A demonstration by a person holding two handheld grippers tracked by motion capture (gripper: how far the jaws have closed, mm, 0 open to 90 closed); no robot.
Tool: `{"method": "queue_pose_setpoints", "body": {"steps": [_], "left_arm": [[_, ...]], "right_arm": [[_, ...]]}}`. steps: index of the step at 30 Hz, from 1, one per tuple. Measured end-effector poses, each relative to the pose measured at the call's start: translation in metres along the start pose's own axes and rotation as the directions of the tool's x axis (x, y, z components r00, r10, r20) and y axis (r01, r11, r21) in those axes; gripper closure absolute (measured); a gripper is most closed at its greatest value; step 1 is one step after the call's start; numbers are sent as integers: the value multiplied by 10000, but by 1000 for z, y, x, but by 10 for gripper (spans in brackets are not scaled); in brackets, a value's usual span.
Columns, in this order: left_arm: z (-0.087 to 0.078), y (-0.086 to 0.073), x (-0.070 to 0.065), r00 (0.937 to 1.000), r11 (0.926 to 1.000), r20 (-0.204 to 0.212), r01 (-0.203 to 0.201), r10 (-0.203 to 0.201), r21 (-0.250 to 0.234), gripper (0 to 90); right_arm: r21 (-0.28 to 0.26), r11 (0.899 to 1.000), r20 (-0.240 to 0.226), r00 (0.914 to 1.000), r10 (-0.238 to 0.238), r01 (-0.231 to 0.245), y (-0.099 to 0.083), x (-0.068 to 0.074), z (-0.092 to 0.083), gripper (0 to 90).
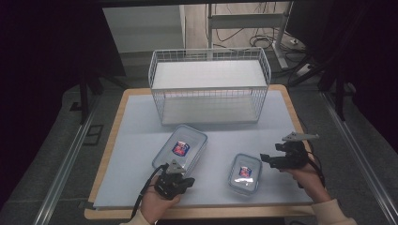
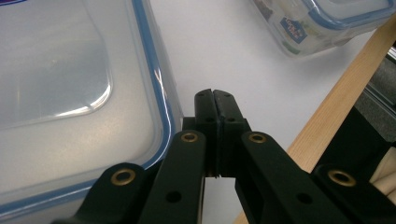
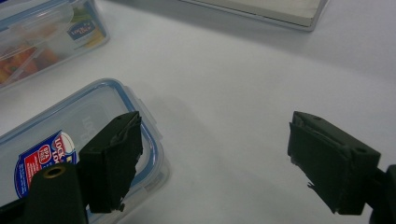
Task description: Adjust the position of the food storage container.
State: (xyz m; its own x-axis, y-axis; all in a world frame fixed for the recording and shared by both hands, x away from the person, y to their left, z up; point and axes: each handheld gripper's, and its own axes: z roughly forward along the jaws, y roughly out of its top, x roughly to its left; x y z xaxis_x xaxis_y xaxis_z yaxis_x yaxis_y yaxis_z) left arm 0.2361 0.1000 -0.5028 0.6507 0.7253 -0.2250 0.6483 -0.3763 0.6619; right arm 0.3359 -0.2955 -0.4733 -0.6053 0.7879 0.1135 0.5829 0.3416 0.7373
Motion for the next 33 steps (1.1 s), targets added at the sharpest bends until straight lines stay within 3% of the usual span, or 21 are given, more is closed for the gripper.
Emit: {"method": "queue_pose_setpoints", "body": {"steps": [7, 14, 19, 25, 29, 31, 33], "left_arm": [[-8, -6, 11, 9994, 9995, -166, 305, -307, -96, 900], [-23, -19, 36, 9961, 9964, -350, 798, -808, -296, 900], [-30, -24, 46, 9936, 9944, -489, 1002, -1017, -324, 900], [-37, -31, 63, 9879, 9906, -758, 1327, -1350, -348, 900], [-43, -34, 77, 9821, 9867, -970, 1582, -1612, -376, 900], [-48, -37, 92, 9763, 9818, -1070, 1837, -1879, -484, 900], [-49, -37, 95, 9744, 9806, -1130, 1896, -1942, -503, 900]], "right_arm": [[-13, 10000, 15, 10000, 37, -37, 0, -1, -1, 178], [9, 10000, -30, 10000, -18, 18, 1, 1, 0, 178], [33, 10000, -33, 10000, -25, 25, 0, 1, 0, 178], [17, 10000, -14, 10000, -16, 16, 1, 1, -1, 178], [-26, 10000, 19, 10000, 15, -15, 1, 0, -2, 178], [-11, 10000, 27, 10000, 25, -25, 0, -1, -2, 178], [-8, 10000, 30, 10000, 27, -27, 0, -1, -2, 178]]}}
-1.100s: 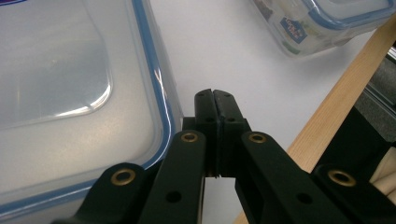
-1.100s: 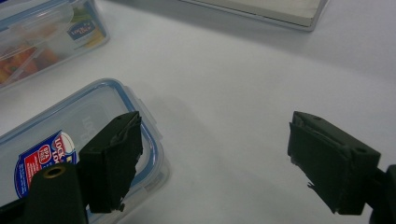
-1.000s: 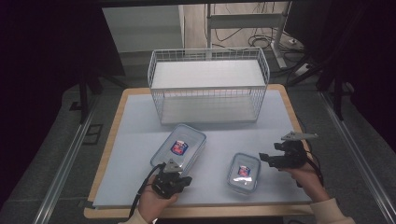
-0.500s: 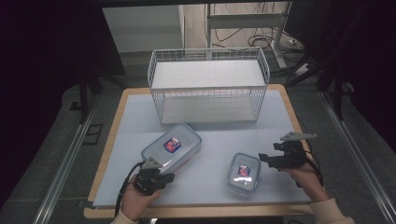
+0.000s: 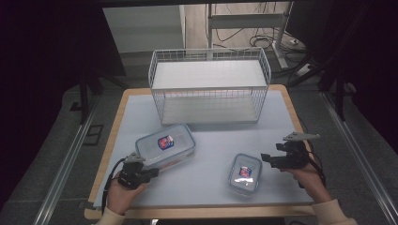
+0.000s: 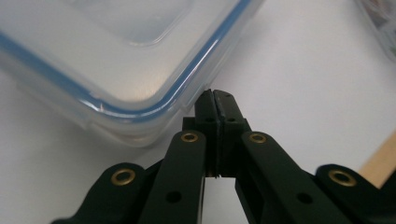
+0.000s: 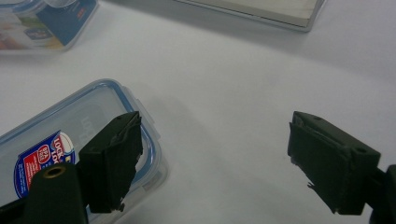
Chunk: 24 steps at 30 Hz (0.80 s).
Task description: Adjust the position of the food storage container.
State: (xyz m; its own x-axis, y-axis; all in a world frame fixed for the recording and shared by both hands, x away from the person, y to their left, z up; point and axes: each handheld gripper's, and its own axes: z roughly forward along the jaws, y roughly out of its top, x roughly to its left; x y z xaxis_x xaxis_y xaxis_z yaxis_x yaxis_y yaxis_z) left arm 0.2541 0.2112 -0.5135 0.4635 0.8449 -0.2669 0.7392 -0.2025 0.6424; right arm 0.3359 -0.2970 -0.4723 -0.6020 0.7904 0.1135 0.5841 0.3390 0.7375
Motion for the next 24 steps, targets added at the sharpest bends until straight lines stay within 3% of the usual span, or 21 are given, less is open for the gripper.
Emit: {"method": "queue_pose_setpoints", "body": {"steps": [3, 9, 17, 20, 22, 24], "left_arm": [[-2, 2, 16, 9995, 9996, -149, 264, -266, -124, 900], [-2, 8, 32, 9974, 9975, -309, 648, -657, -295, 900], [-5, 6, 39, 9957, 9955, -325, 851, -864, -405, 900], [-14, 0, 41, 9943, 9932, -237, 1028, -1042, -551, 900], [-34, -4, 48, 9910, 9882, -359, 1254, -1289, -879, 900], [-39, -4, 50, 9899, 9864, -418, 1306, -1353, -998, 900]], "right_arm": [[25, 10000, 11, 10000, 9, -9, 0, 0, 0, 178], [64, 10000, 47, 10000, 6, -6, 0, 1, 1, 178], [132, 9999, 48, 10000, -4, 4, -1, 1, 2, 178], [114, 9999, 56, 10000, -8, 7, -1, 0, 2, 178], [90, 10000, 37, 10000, 41, -41, -1, -1, 1, 178], [91, 9999, 51, 10000, 45, -46, -1, -1, 1, 178]]}}
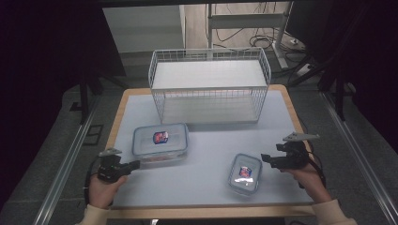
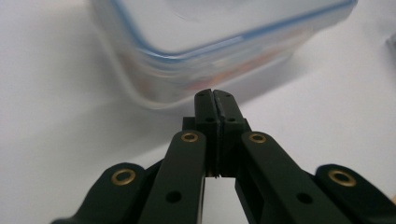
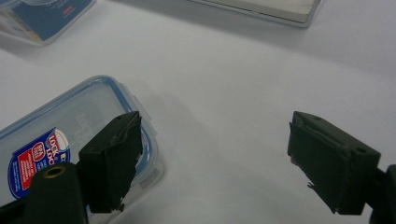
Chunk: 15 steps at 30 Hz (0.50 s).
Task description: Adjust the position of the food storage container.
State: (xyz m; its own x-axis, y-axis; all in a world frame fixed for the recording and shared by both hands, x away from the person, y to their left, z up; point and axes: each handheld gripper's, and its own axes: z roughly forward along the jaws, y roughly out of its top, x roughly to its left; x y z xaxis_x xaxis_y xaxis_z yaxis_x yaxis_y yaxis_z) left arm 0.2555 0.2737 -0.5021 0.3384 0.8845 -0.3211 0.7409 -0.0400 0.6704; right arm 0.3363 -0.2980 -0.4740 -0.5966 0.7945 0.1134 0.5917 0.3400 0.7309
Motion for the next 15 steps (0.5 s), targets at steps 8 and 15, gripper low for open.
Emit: {"method": "queue_pose_setpoints", "body": {"steps": [8, 15], "left_arm": [[-18, 24, 38, 9933, 9956, -913, 652, -712, -673, 900], [11, 49, 60, 9897, 9963, -1146, 853, -861, -119, 900]], "right_arm": [[-9, 10000, -18, 10000, -17, 17, 2, 0, 1, 178], [1, 10000, 37, 10000, 54, -54, 1, -2, 0, 178]]}}
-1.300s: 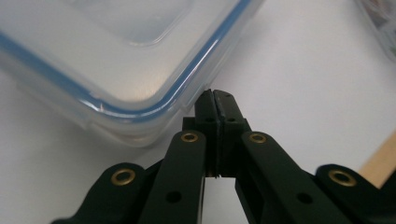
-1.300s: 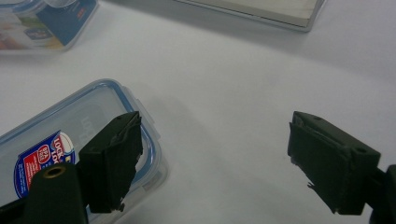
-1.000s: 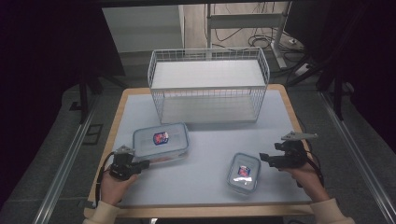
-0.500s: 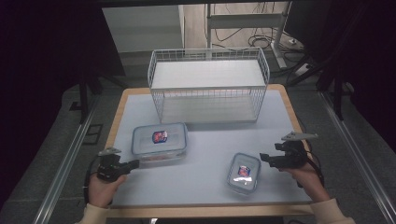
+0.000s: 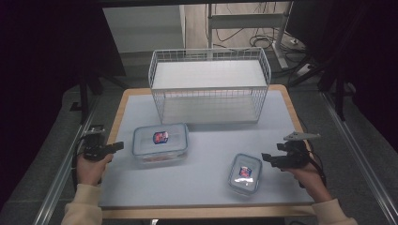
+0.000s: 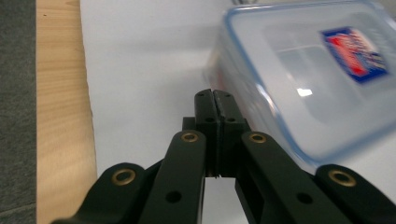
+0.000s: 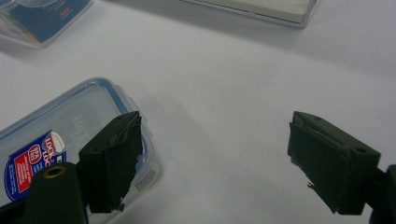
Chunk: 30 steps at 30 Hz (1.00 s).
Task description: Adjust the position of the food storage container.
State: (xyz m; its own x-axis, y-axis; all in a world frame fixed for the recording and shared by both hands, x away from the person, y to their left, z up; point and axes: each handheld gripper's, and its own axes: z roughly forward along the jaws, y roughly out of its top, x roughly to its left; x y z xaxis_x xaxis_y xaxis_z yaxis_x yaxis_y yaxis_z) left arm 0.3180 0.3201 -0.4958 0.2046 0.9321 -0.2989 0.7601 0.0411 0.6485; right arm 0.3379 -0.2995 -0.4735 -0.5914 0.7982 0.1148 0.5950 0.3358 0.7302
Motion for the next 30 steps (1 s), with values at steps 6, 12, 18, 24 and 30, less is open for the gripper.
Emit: {"method": "queue_pose_setpoints", "body": {"steps": [6, 12, 18, 24, 30], "left_arm": [[20, 7, 3, 9991, 9989, 341, 245, -258, 388, 900], [25, 8, 1, 9953, 9980, 842, 451, -487, 435, 900], [28, 7, -2, 9959, 9978, 783, 401, -442, 533, 900], [37, 5, -8, 9955, 9977, 854, 356, -405, 576, 900], [47, 11, -19, 9928, 9976, 1162, 204, -280, 665, 900]], "right_arm": [[-147, 9999, 152, 9999, 39, -37, -1, -2, -2, 178], [-160, 9998, 240, 9997, 104, -100, -1, -2, -3, 178], [-204, 9998, 227, 9997, 74, -69, 0, 0, -2, 178], [-206, 9997, 344, 9993, 156, -149, -1, -2, -1, 179], [-238, 9994, 345, 9991, 242, -234, -1, -2, -2, 179]]}}
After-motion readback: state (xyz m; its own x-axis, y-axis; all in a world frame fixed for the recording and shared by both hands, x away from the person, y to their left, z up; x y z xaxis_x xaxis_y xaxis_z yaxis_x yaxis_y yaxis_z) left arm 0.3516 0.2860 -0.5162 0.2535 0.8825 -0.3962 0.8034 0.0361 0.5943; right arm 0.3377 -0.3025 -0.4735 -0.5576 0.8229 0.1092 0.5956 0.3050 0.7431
